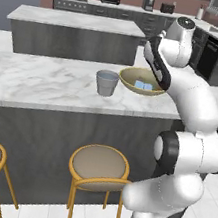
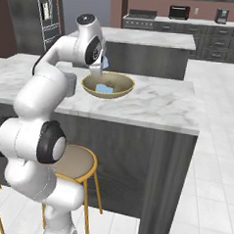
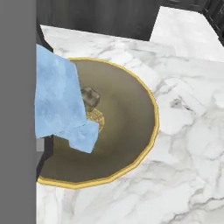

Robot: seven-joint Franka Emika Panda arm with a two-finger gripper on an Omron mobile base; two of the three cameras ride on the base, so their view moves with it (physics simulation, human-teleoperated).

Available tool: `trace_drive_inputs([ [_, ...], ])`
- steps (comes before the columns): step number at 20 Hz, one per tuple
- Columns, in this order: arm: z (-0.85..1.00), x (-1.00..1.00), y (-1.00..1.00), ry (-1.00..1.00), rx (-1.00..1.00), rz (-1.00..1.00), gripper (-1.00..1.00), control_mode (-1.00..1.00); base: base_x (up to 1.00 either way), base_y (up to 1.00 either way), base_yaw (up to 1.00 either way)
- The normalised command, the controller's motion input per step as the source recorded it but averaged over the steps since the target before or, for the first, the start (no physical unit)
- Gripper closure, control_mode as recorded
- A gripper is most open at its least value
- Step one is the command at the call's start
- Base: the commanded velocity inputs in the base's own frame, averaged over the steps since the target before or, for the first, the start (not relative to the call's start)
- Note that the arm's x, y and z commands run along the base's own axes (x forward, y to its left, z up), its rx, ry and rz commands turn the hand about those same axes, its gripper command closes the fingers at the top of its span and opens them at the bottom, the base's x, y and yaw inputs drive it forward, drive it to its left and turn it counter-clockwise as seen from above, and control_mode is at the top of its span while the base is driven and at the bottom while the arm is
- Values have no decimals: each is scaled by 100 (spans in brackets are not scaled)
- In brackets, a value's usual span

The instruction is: There are four ice cubes in the ice bowl. Place two ice cubes in each glass of water.

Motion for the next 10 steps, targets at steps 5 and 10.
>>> trace_drive_inputs([
  [5,60,1,51,-8,-1,24,100,-100,0,0,0],
  [10,22,28,27,39,-15,50,100,-100,0,0,0],
])
